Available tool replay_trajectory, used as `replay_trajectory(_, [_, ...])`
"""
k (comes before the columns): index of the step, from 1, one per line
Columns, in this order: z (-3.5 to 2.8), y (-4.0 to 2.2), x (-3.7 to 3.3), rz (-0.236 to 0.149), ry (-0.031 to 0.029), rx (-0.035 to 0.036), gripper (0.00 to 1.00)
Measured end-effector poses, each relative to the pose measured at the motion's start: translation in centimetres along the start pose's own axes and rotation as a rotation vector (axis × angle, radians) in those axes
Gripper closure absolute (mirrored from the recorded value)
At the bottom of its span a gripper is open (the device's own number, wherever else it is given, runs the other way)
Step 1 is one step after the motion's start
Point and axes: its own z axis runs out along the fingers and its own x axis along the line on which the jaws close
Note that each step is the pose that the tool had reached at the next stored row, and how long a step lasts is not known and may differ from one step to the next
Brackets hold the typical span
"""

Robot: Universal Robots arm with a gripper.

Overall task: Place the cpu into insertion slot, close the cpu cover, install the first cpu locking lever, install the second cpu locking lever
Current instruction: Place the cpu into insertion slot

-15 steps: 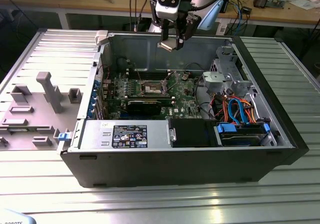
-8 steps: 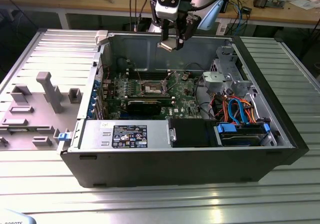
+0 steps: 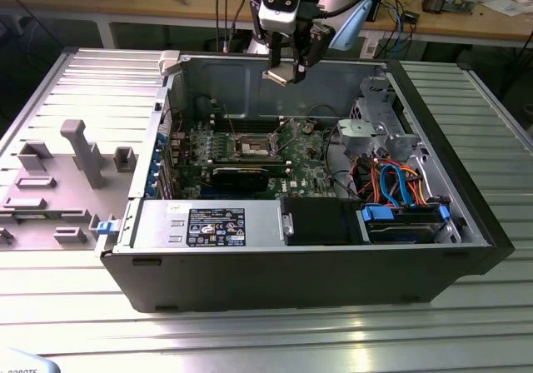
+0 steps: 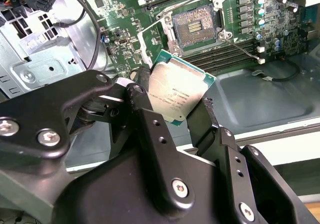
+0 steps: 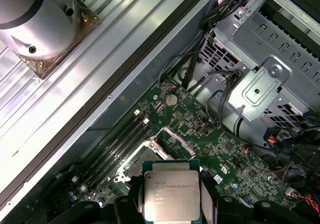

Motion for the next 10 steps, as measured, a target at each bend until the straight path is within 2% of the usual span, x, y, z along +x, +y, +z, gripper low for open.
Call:
replay_trajectory(4, [0.00, 0.00, 0.00, 0.007, -0.0006, -0.0001, 0.46])
replay_trajectory(10, [0.06, -0.01, 0.00, 0.085, -0.0076, -0.0016, 0.46])
